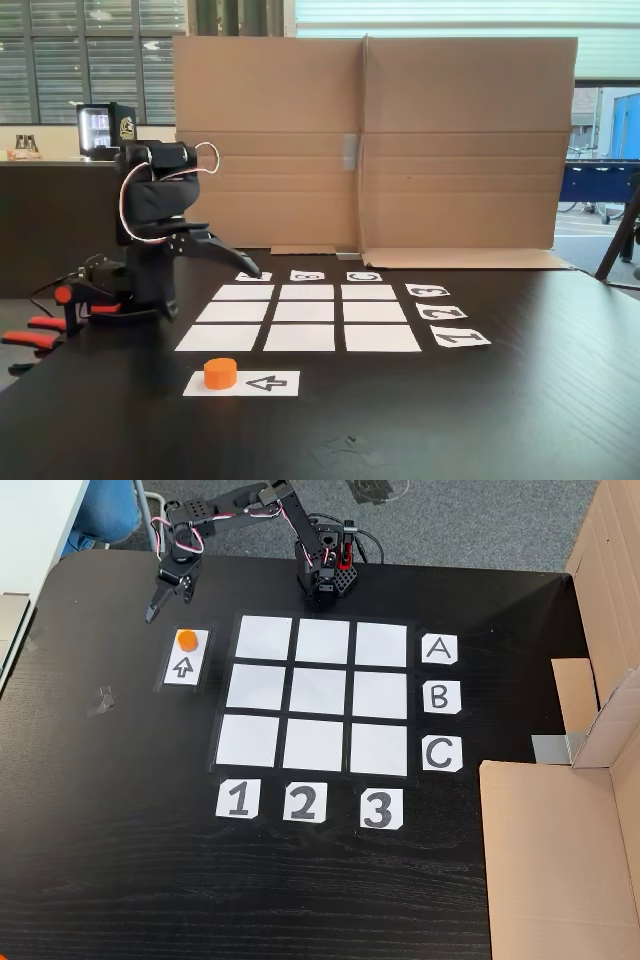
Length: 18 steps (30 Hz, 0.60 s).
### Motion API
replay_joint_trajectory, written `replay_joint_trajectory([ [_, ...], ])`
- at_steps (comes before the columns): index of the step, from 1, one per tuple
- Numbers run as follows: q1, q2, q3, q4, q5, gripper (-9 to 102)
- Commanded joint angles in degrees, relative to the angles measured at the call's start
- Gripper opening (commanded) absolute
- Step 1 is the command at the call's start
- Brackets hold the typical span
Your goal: Pick up the round, orange token and place it in the grid on square B3.
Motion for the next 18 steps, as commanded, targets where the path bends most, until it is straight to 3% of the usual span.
replay_joint_trajectory([
  [1, -0.79, -1.41, -3.25, 0.53, -0.53, 68],
  [18, -5.89, -8.44, -5.19, 0.44, -0.26, 68],
])
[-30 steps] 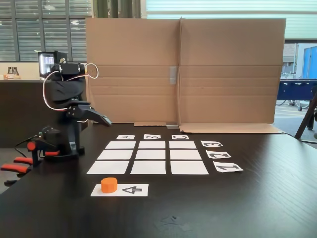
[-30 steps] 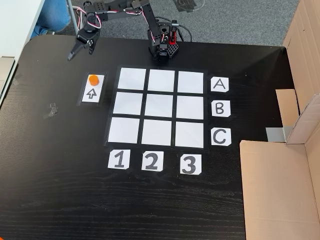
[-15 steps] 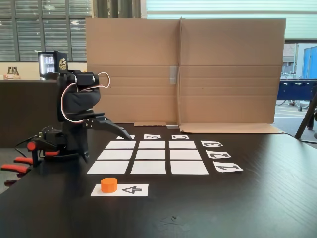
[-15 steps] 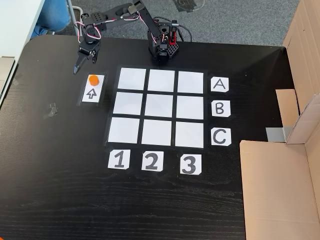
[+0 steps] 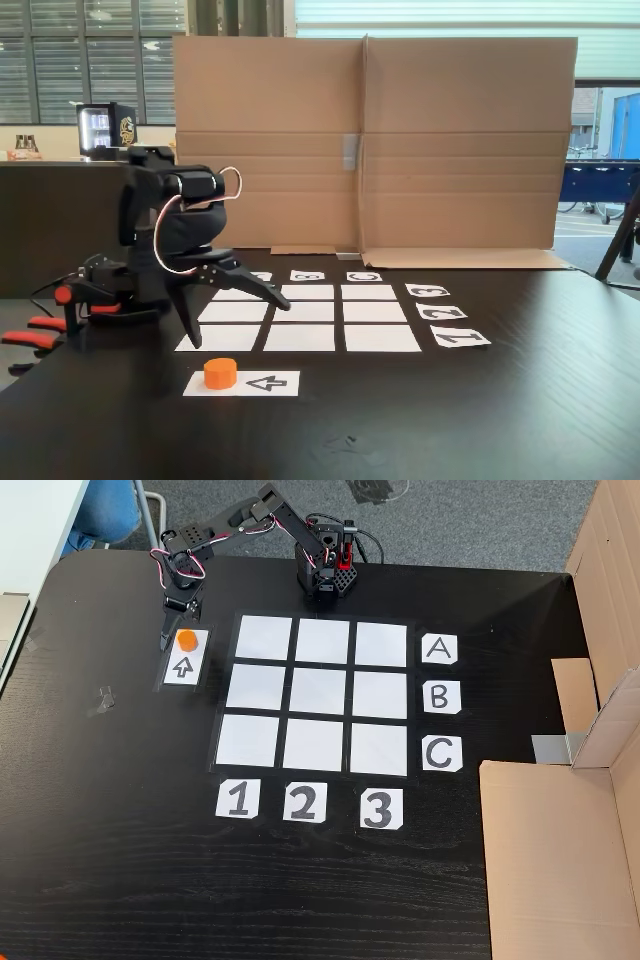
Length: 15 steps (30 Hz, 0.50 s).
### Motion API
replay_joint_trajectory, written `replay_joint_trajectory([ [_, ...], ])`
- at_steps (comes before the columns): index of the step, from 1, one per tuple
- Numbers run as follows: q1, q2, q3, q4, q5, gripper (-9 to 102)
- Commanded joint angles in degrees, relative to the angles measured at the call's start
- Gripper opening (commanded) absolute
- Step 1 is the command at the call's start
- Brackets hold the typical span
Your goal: Pick up the round, orange token and place it in the grid on square B3.
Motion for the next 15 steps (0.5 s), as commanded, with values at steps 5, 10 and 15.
replay_joint_trajectory([
  [5, -0.53, -1.67, -3.43, 0.44, -0.18, 68],
  [10, 0.09, -4.13, -5.54, 0.44, -0.18, 68],
  [15, 0.62, -6.24, -7.91, 0.44, -0.35, 67],
])
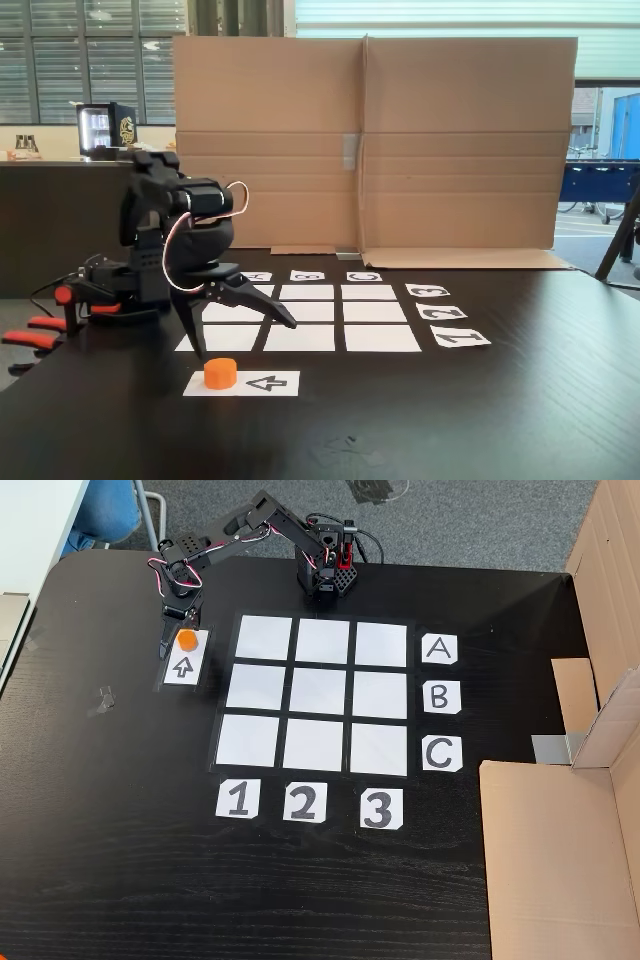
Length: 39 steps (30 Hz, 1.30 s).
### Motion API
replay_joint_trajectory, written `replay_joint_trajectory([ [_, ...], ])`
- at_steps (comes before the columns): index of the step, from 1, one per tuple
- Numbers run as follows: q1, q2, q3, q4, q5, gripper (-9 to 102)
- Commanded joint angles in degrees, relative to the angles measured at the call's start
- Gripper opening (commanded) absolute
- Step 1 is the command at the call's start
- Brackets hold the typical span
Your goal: Pick up the round, orange token and place it in the grid on square B3.
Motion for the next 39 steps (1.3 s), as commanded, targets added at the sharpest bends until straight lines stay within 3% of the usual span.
replay_joint_trajectory([
  [1, 0.7, -0.35, -2.99, 0.44, -0.44, 67],
  [17, 1.05, -4.66, -6.59, 0.35, -0.53, 65],
  [19, 0.97, -4.66, -6.59, 0.26, -0.53, 52],
  [22, 0.53, -5.19, -6.59, 0.26, -2.55, 14],
  [25, 0.53, -5.89, -7.29, 0.26, -3.08, 5],
  [28, 0.79, -7.03, -9.14, 0.26, -3.16, -1],
  [39, 1.41, -3.6, -8.61, 0.18, -5.62, -1],
])
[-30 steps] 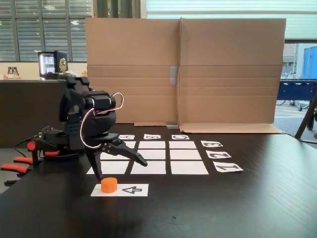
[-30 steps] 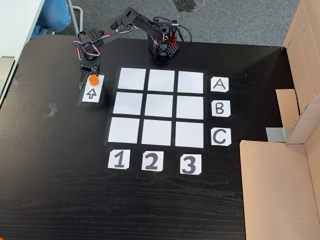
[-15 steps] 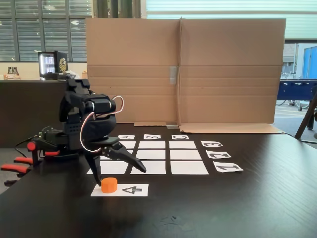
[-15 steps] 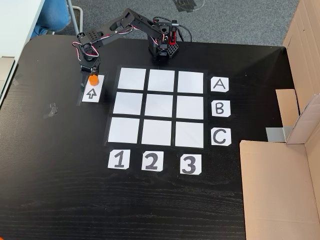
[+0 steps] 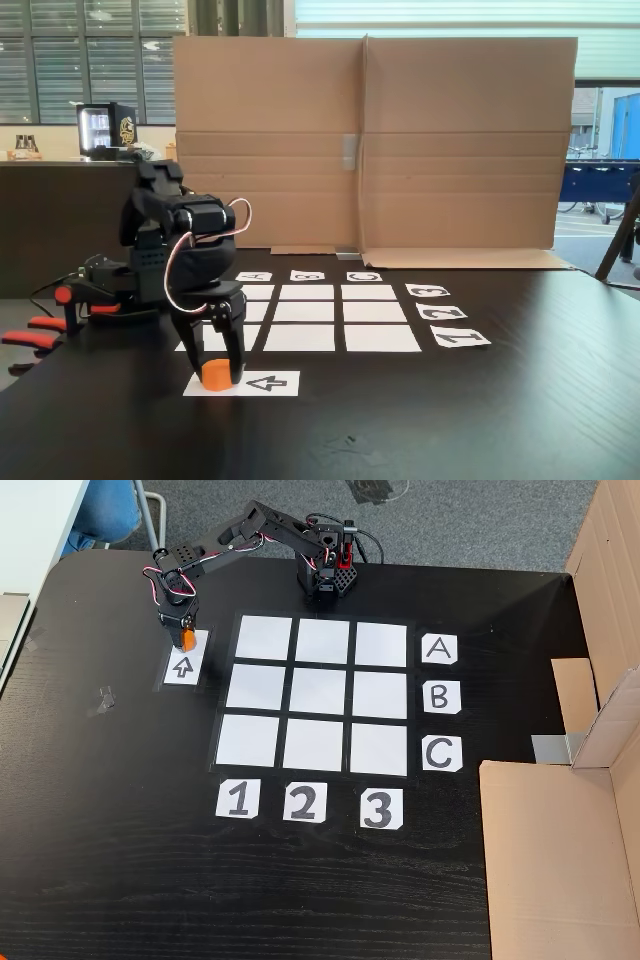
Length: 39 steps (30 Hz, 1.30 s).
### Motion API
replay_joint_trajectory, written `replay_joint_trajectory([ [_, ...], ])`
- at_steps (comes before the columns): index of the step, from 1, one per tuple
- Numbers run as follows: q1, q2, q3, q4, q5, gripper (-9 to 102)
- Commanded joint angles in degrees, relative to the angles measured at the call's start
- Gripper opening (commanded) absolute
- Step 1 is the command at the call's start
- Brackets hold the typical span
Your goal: Pick up the round, orange token and place it in the grid on square B3.
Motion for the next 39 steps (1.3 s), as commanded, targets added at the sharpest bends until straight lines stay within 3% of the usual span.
replay_joint_trajectory([
  [1, 0.35, 6.24, 0.62, 0.09, -0.97, -1],
  [19, -12.83, 49.13, 18.46, -0.09, 9.84, -1],
  [31, -46.85, 66.88, 28.39, 0.44, 27.86, -1],
  [39, -69.17, 66.45, 28.83, -0.09, 36.56, -1],
])
